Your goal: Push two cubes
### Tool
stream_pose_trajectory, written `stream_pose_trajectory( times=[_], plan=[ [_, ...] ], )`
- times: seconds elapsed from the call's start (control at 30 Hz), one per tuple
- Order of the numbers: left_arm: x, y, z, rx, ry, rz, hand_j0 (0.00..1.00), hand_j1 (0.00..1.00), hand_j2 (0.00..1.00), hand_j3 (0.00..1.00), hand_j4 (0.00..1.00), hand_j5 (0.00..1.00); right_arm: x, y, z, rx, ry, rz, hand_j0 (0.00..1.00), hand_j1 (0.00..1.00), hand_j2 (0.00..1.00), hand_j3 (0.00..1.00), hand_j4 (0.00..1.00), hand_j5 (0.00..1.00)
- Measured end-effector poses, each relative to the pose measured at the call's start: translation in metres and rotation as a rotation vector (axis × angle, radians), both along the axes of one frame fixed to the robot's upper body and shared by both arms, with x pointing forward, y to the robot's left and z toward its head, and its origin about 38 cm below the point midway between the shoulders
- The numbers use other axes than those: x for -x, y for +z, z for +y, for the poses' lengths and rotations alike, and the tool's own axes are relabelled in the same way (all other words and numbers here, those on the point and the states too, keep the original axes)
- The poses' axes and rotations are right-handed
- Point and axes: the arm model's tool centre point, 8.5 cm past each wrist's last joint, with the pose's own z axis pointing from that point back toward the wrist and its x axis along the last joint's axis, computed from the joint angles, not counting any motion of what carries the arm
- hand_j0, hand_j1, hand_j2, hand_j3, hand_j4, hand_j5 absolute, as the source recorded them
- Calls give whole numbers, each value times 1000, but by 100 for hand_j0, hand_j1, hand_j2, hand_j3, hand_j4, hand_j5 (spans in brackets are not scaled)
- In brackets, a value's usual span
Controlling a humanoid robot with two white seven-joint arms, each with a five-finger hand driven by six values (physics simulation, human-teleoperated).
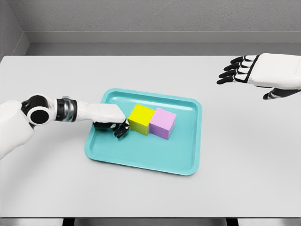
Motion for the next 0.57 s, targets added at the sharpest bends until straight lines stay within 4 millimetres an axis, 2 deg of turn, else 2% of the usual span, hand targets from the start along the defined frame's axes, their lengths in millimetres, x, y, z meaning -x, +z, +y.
stream_pose_trajectory(
  times=[0.17, 0.2, 0.23, 0.27, 0.33, 0.4, 0.57],
  plan=[
    [-3, 11, 27, -12, 44, -9, 22, 22, 22, 22, 22, 22, 0, 0, 0, 1, 0, 0, 100, 100, 100, 100, 100, 100],
    [-7, 23, 36, -3, 59, -20, 47, 47, 47, 47, 47, 47, 0, 0, 0, 1, 0, 0, 100, 100, 100, 100, 100, 100],
    [-7, 32, 49, 12, 73, -3, 92, 92, 92, 92, 92, 92, 0, 0, 0, 1, -1, 0, 100, 100, 100, 100, 100, 100],
    [-8, 42, 67, 26, 104, 1, 100, 100, 100, 100, 100, 100, 0, 0, 0, 2, -1, 0, 100, 100, 100, 100, 100, 100],
    [-11, 65, 107, 33, 197, -36, 100, 100, 100, 100, 100, 100, 0, 0, -1, 2, -1, -1, 100, 100, 100, 100, 100, 100],
    [-12, 80, 128, 52, 250, -58, 100, 100, 100, 100, 100, 100, 0, 0, -1, 1, -1, -1, 100, 100, 100, 100, 100, 100],
    [-14, 88, 150, 69, 312, -66, 100, 100, 100, 100, 100, 100, 1, 3, -3, 7, -7, -5, 100, 100, 100, 100, 100, 100]
  ],
)
